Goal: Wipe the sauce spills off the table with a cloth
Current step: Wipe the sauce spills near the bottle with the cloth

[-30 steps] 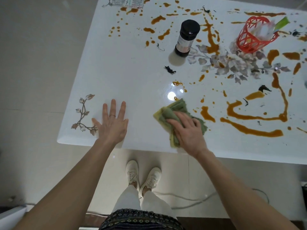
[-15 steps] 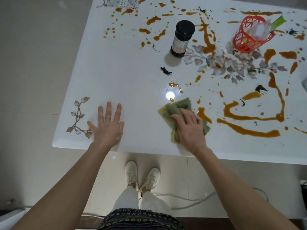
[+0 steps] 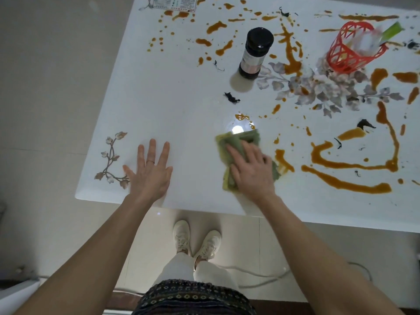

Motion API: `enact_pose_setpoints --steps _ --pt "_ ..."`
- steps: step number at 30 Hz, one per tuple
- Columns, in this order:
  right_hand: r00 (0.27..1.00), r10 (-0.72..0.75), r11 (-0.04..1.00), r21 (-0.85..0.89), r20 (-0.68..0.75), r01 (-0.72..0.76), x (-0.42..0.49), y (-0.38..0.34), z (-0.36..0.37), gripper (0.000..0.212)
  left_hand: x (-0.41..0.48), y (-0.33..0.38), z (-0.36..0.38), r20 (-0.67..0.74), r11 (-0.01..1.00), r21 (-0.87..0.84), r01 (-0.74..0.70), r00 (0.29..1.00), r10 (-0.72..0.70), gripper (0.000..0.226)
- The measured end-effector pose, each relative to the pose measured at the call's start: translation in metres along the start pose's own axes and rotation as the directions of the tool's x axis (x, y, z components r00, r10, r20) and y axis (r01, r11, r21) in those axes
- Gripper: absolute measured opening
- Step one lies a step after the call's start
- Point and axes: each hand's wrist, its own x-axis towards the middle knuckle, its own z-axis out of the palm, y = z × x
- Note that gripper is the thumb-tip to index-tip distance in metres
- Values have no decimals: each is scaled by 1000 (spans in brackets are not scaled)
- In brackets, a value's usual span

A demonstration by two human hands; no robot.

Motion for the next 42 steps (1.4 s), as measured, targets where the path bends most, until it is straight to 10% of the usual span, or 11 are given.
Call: enact_pose_setpoints --steps 6,14,21,29,36,42 --pt "937 348 934 97 -39 -343 -6 -19 0 53 0 1 -1 13 1000 5 11 1000 -12 60" --pt "991 -131 989 69 2 131 12 -7 -1 48 -2 2 -2 -13 1000 -21 19 1000 -19 60" --pt "944 323 937 158 -63 -310 21 -22 0 47 -2 9 3 -128 1000 -21 -5 992 2 60" --pt "996 -66 997 43 53 63 73 -42 0 50 42 14 -23 -78 977 84 -198 976 205 67" --pt "874 486 873 41 12 -486 66 -19 -2 54 79 24 -48 -36 974 32 -224 974 225 75" --pt "990 126 989 66 58 -130 103 -75 -4 61 104 31 -58 -96 972 -54 -230 970 225 67"
